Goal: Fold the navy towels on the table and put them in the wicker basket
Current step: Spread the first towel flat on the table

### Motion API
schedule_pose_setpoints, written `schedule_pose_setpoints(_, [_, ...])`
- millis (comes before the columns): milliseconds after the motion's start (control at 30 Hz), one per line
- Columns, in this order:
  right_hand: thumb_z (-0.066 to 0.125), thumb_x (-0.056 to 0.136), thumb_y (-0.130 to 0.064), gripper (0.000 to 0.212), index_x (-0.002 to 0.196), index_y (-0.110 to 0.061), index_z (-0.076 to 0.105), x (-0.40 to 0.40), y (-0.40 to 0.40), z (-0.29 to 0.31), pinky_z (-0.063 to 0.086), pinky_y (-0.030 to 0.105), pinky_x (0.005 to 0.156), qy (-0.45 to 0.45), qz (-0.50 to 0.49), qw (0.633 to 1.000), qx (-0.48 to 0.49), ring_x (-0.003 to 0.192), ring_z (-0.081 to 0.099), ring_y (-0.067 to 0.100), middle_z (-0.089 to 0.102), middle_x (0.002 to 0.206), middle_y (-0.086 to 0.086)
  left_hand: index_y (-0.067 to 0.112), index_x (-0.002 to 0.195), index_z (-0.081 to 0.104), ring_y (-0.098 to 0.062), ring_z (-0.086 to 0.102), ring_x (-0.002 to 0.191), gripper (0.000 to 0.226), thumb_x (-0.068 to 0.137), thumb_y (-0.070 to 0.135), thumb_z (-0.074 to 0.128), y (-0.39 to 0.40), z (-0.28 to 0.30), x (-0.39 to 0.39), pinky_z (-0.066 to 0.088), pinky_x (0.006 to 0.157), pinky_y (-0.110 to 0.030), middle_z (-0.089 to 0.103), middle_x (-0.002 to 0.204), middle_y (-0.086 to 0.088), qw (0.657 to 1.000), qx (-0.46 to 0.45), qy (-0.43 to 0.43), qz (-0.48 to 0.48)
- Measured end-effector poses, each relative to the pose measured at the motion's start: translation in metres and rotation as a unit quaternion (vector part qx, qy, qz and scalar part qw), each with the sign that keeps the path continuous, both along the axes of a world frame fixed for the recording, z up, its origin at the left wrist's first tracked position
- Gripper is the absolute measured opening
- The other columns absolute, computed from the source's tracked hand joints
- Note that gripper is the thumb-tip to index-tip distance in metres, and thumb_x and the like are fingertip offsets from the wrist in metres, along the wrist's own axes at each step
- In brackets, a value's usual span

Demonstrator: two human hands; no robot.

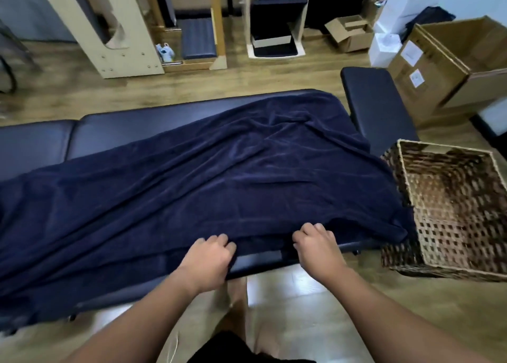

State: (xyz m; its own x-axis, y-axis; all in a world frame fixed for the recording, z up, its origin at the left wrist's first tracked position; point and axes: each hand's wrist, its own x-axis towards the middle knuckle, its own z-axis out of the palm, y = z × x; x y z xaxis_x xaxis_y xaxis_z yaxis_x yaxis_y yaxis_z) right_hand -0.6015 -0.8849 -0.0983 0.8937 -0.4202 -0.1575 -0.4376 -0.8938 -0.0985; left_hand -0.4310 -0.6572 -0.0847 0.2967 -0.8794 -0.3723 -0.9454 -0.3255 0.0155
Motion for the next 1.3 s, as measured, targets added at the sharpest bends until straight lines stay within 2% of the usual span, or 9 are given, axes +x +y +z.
schedule_pose_setpoints(100, [0.082,0.075,-0.024,0.017,0.08,-0.026,0.065,-0.016,0.013,-0.002,0.042,0.036,0.059,-0.003,0.013,1.0,0.02,0.075,0.052,0.022,0.052,0.083,-0.007,0.02,0.083,0.062,-0.024,0.058,0.068,0.029,0.063,0.022,0.082,0.016,-0.005,-0.017,0.045,0.054,-0.035,0.055,0.084,-0.002,0.996,-0.005,-0.046,0.071])
schedule_pose_setpoints(233, [0.067,0.091,-0.029,0.005,0.095,-0.026,0.067,-0.032,0.022,0.002,0.041,0.037,0.073,0.011,0.024,0.998,0.059,0.092,0.05,0.023,0.05,0.097,-0.007,0.02,0.112,0.061,-0.029,0.054,0.102,0.028,0.086,0.009,0.061,0.029,0.0,-0.027,0.044,0.079,-0.039,0.05,0.115,-0.006,0.989,-0.004,-0.062,0.137])
schedule_pose_setpoints(367, [0.052,0.1,-0.032,0.012,0.104,-0.028,0.063,-0.041,0.023,0.005,0.038,0.036,0.084,0.022,0.004,0.995,0.099,0.104,0.043,0.019,0.048,0.108,-0.01,0.02,0.141,0.039,-0.028,0.051,0.117,0.047,0.096,0.015,0.053,0.033,-0.001,-0.023,0.042,0.088,-0.038,0.048,0.128,-0.005,0.979,0.024,-0.074,0.19])
schedule_pose_setpoints(600, [0.05,0.1,-0.031,0.012,0.103,-0.028,0.06,-0.049,0.026,0.009,0.039,0.036,0.086,0.062,0.023,0.993,0.099,0.105,0.047,0.019,0.052,0.108,-0.01,0.019,0.119,0.059,-0.026,0.048,0.12,0.031,0.092,0.016,0.046,0.033,0.014,-0.021,0.042,0.092,-0.039,0.05,0.128,-0.005,0.975,0.115,-0.05,0.181])
schedule_pose_setpoints(700, [0.056,0.093,-0.028,0.008,0.086,-0.028,0.061,-0.044,0.026,0.016,0.051,0.037,0.079,0.127,0.038,0.977,0.166,0.095,0.059,0.019,0.063,0.097,-0.008,0.014,0.105,0.068,-0.028,0.063,0.106,0.031,0.085,0.021,0.046,0.038,0.023,-0.022,0.045,0.082,-0.036,0.066,0.114,-0.008,0.963,0.175,0.066,0.195])
schedule_pose_setpoints(800, [0.062,0.089,-0.037,0.016,0.079,-0.025,0.059,-0.032,0.031,0.021,0.054,0.036,0.068,0.166,0.059,0.963,0.203,0.082,0.062,0.018,0.064,0.086,-0.008,0.017,0.081,0.064,-0.025,0.062,0.082,0.017,0.083,0.029,0.052,0.054,0.025,-0.019,0.05,0.072,-0.035,0.062,0.084,-0.001,0.932,0.206,0.188,0.23])
schedule_pose_setpoints(900, [0.058,0.094,-0.04,0.017,0.092,-0.024,0.062,-0.012,0.035,0.023,0.053,0.038,0.079,0.097,0.062,0.977,0.181,0.092,0.058,0.019,0.059,0.098,-0.006,0.018,0.076,0.056,-0.028,0.064,0.085,0.021,0.088,0.035,0.055,0.062,0.025,-0.008,0.054,0.074,-0.037,0.066,0.089,-0.003,0.942,0.124,0.172,0.261])
schedule_pose_setpoints(1067, [0.052,0.099,-0.036,0.033,0.13,-0.028,0.06,0.034,0.039,0.031,0.039,0.036,0.1,0.066,0.07,0.989,0.116,0.125,0.042,0.019,0.045,0.137,-0.009,0.018,0.094,0.057,-0.03,0.061,0.097,0.016,0.096,0.03,0.047,0.06,0.03,0.029,0.051,0.081,-0.038,0.058,0.105,-0.002,0.944,-0.027,0.112,0.309])
schedule_pose_setpoints(1300, [0.05,0.1,-0.051,0.051,0.146,-0.028,0.049,0.126,0.05,0.032,0.034,0.046,0.115,0.079,0.022,0.976,0.2,0.146,0.029,0.023,0.03,0.161,-0.001,0.016,0.102,0.058,-0.025,0.052,0.108,0.016,0.095,0.025,0.046,0.063,0.024,0.12,0.05,0.089,-0.041,0.051,0.109,0.0,0.929,-0.067,0.083,0.355])
